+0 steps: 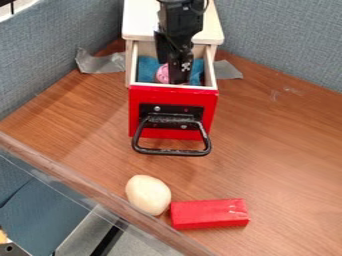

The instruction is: Take the plush toy from the drawer and place it outside on the right

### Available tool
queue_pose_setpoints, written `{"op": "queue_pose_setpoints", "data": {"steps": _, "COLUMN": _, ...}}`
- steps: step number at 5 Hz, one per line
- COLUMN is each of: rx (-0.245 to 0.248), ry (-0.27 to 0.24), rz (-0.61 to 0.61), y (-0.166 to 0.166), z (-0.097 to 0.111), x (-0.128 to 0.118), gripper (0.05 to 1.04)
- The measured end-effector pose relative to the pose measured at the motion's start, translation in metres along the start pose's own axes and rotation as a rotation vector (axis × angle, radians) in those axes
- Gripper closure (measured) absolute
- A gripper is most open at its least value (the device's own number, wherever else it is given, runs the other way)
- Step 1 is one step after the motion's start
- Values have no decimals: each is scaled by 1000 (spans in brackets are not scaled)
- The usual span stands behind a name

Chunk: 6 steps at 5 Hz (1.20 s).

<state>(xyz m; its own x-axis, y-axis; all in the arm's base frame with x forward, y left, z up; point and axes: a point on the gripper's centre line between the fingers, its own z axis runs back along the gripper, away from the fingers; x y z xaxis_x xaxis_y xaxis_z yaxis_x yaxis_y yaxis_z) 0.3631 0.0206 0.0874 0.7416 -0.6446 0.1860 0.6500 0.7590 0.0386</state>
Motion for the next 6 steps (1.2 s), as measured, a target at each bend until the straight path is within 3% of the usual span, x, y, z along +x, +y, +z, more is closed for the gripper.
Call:
{"op": "queue_pose_setpoints", "data": {"steps": 2, "rx": 1, "ry": 30, "rz": 3, "y": 4, "z": -8, "x": -3, "gripper": 117}}
{"op": "queue_pose_setpoints", "data": {"steps": 3, "rx": 3, "ry": 28, "rz": 24, "y": 6, "z": -9, "x": -3, "gripper": 299}}
{"op": "queue_pose_setpoints", "data": {"steps": 6, "rx": -1, "ry": -1, "rz": 20, "y": 4, "z": -2, "x": 0, "gripper": 299}}
